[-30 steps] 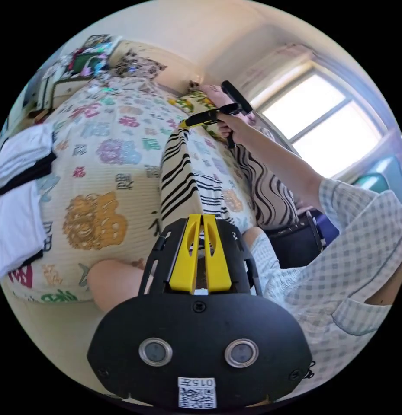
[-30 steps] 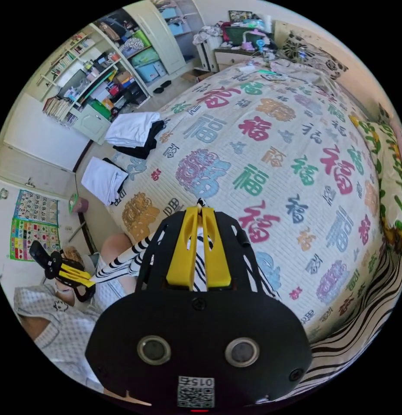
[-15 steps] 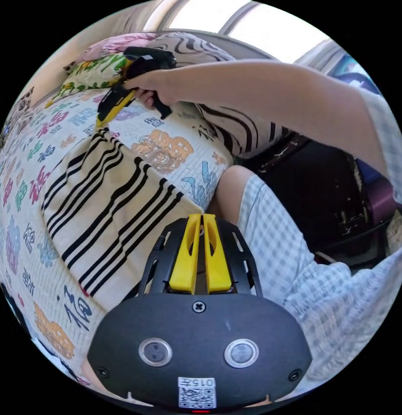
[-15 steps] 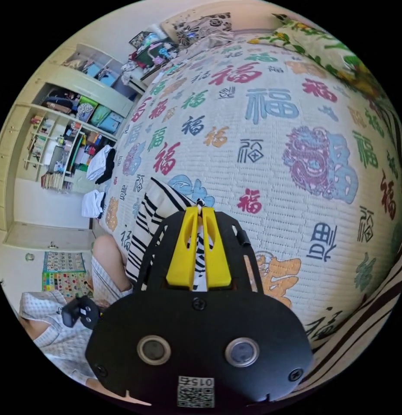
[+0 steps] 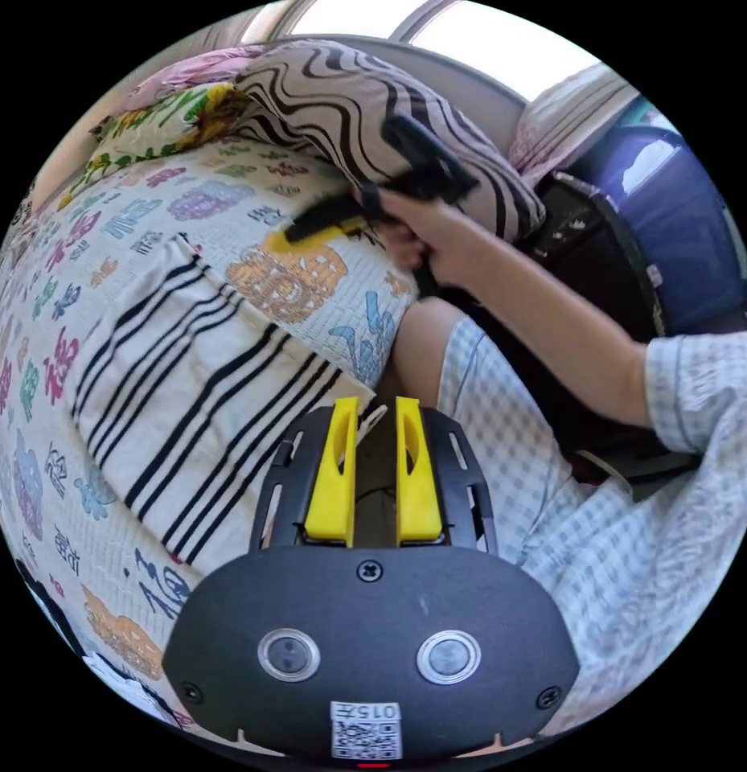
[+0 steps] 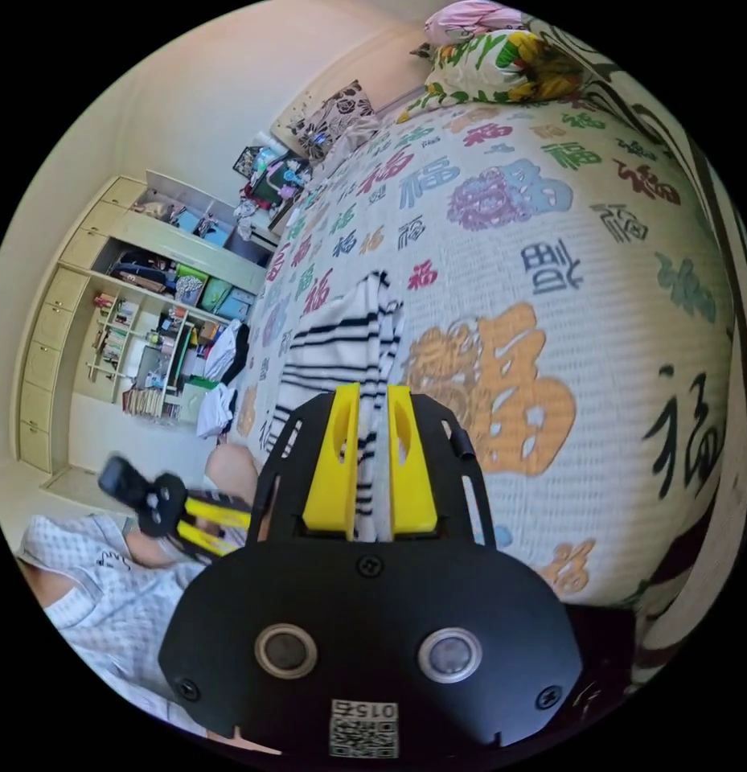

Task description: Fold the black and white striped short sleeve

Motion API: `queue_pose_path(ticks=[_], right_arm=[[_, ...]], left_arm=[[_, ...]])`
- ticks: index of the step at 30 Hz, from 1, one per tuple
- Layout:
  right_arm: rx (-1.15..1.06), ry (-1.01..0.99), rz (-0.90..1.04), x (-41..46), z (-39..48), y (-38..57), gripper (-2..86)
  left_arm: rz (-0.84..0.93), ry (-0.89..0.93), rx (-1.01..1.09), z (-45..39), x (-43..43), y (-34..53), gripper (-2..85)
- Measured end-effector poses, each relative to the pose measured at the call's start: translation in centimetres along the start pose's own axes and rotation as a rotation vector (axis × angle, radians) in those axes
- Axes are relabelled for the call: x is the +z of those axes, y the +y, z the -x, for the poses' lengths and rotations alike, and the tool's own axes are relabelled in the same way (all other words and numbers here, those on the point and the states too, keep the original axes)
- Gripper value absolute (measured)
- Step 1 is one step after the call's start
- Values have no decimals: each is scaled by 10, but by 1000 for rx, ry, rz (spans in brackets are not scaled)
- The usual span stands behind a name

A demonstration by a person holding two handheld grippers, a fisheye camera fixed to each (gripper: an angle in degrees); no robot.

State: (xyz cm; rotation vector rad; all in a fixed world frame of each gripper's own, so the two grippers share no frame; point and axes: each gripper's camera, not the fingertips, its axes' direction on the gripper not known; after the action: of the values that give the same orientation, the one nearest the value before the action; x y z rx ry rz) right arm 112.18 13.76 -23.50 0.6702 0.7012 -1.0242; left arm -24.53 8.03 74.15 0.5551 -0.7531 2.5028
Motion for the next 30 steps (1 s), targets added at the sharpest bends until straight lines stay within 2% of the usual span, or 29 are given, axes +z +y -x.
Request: queue_pose_path(ticks=[4, 8, 10, 13, 21, 26, 28, 30], right_arm=[[-22, -24, 86, 0, 8, 35, 80], [-23, 75, 153, 7, 9, 42, 86], [-13, 92, 232, 15, 4, 43, 87], [-3, 118, 227, 11, -1, 44, 73], [-20, 130, 256, -11, -8, 44, 3], [-33, 175, 274, -22, -3, 37, 2], [20, 112, 245, -37, -9, 35, 6], [69, 66, 176, -55, -16, 34, 10]], left_arm=[[-117, -92, 48, 33, -54, -25, 72], [-73, -280, -17, 91, -58, -73, 78], [28, -294, -69, 134, -34, -109, 84], [109, -265, -127, 179, 6, -140, 82], [247, -205, -187, 258, 109, -159, 68], [94, -141, -166, 289, 82, -119, 66], [-99, -138, -165, 302, 31, -71, 66], [-200, -140, -196, 319, -5, -23, 74]])
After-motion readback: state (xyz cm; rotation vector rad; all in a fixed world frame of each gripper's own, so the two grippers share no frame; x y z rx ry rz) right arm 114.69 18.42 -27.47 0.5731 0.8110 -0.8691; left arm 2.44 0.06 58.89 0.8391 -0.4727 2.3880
